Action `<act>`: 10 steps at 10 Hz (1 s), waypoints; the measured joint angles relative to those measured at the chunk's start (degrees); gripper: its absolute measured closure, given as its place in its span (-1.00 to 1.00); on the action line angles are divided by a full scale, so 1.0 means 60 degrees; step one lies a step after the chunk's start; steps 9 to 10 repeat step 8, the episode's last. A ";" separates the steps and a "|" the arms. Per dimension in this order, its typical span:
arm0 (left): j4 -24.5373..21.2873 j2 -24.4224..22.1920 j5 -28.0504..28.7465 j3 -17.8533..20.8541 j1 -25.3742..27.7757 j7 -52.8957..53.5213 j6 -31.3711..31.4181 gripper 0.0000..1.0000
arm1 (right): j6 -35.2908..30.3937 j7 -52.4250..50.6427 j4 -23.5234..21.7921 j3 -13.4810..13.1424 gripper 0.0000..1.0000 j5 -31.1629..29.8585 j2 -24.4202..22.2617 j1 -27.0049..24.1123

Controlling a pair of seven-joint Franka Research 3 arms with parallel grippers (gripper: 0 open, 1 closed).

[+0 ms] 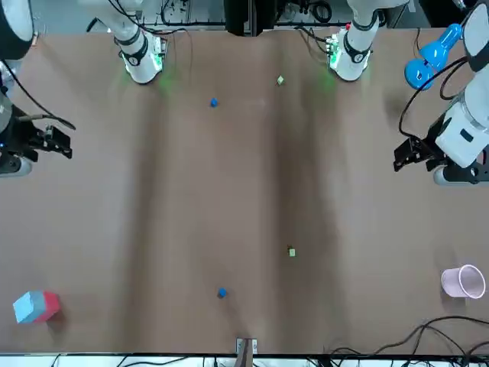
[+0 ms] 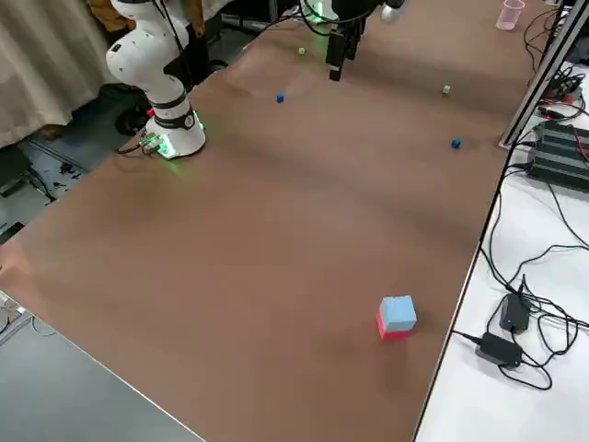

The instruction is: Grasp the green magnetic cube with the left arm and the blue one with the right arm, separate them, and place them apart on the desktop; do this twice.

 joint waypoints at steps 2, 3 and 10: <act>0.0000 0.0000 0.0022 -0.0011 0.0001 0.0000 -0.0006 -1.00 | -0.0077 -0.0002 0.0093 0.0139 -1.00 0.0000 -0.0028 -0.0030; 0.0000 0.0000 0.0023 -0.0018 0.0001 0.0000 -0.0006 -1.00 | -0.0095 -0.0002 0.0134 0.0183 -1.00 0.0000 -0.0047 -0.0030; 0.0000 0.0000 0.0026 -0.0024 0.0008 0.0000 -0.0006 -1.00 | -0.0190 -0.0002 0.0164 0.0202 -1.00 0.0004 -0.0068 -0.0050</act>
